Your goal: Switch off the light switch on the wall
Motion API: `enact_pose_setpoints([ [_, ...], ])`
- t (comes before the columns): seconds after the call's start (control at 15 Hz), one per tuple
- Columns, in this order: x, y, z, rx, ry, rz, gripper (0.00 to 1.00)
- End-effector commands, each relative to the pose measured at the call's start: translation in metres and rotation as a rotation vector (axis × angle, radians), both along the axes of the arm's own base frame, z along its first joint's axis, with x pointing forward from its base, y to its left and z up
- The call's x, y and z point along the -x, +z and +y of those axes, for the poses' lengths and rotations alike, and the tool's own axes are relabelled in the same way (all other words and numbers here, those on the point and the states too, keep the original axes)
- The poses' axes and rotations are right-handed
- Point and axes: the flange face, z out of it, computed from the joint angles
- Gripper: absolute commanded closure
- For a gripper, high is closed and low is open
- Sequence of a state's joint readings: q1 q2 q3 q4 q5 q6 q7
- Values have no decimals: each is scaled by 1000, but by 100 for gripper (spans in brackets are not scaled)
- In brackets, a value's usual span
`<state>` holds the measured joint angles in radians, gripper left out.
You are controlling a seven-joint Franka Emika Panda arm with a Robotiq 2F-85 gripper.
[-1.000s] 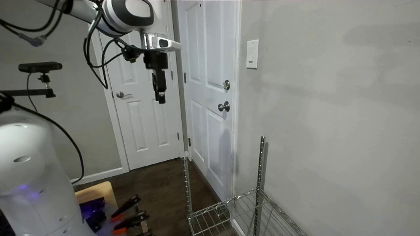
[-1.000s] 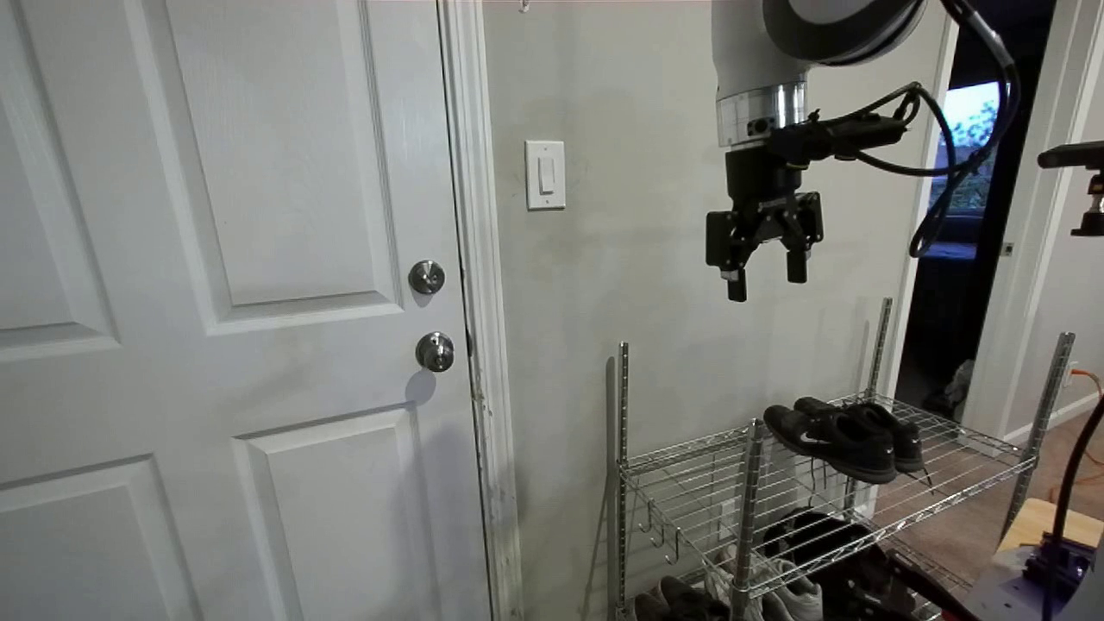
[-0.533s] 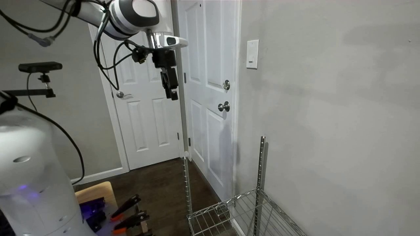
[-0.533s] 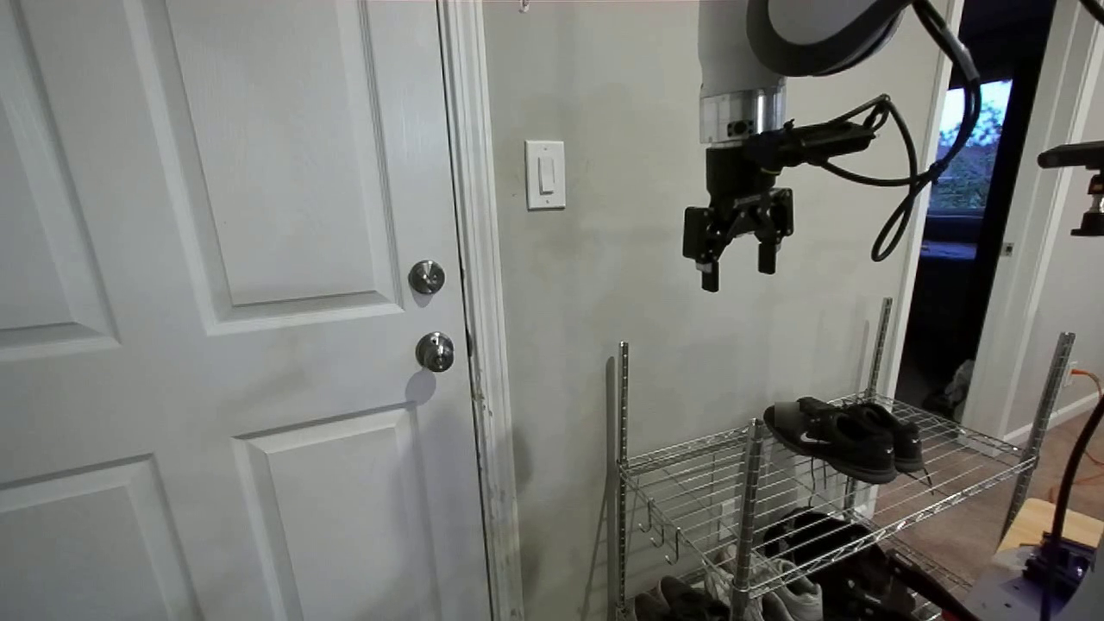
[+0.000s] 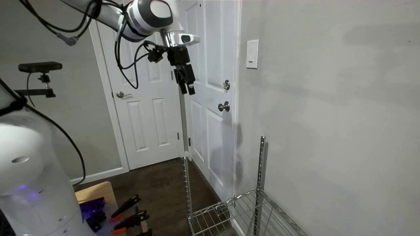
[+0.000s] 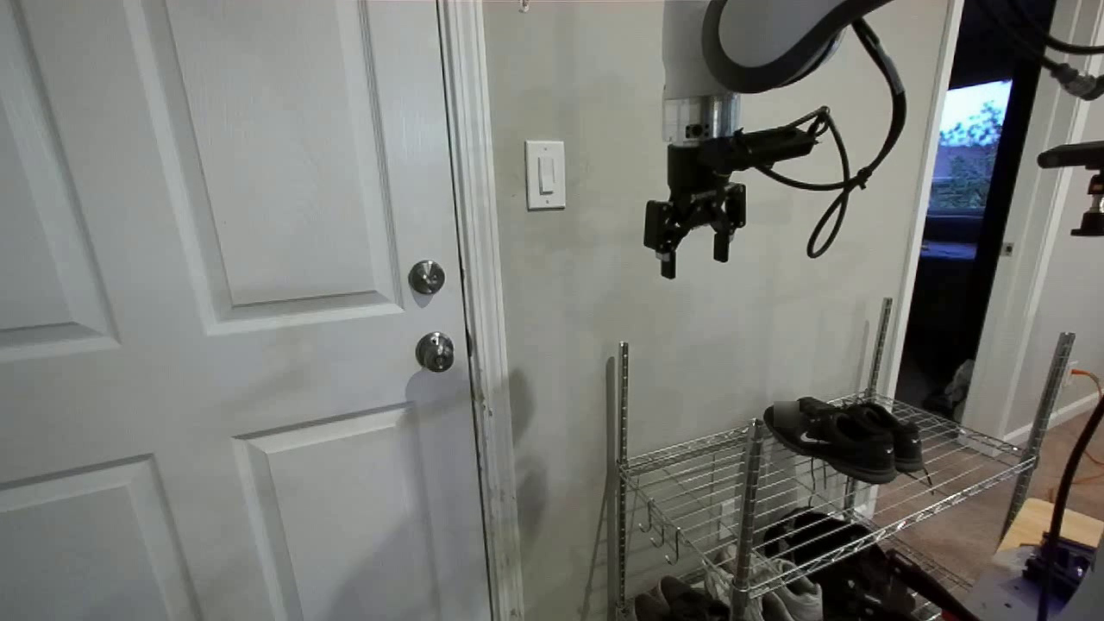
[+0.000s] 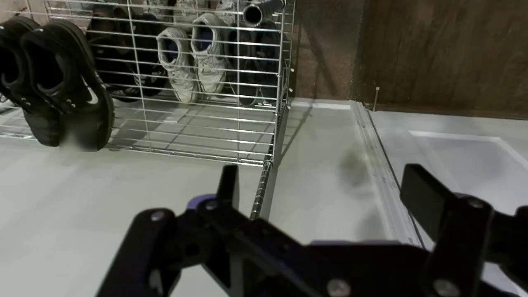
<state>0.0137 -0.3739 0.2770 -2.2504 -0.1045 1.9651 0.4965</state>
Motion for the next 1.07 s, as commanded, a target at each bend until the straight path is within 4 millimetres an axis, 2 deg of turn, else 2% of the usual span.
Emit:
enact_pose_setpoints([
  [0.0,-33,7,5,-5,2,-64,1],
  [0.07,-39,8,7,-13,12,-81,26],
  [0.2,-50,9,9,-12,24,-110,28],
  [0.53,-79,16,10,-17,51,-206,63],
  [0.87,-91,6,15,-45,85,-324,95],
  [1.0,-95,3,16,-45,86,-393,100],
])
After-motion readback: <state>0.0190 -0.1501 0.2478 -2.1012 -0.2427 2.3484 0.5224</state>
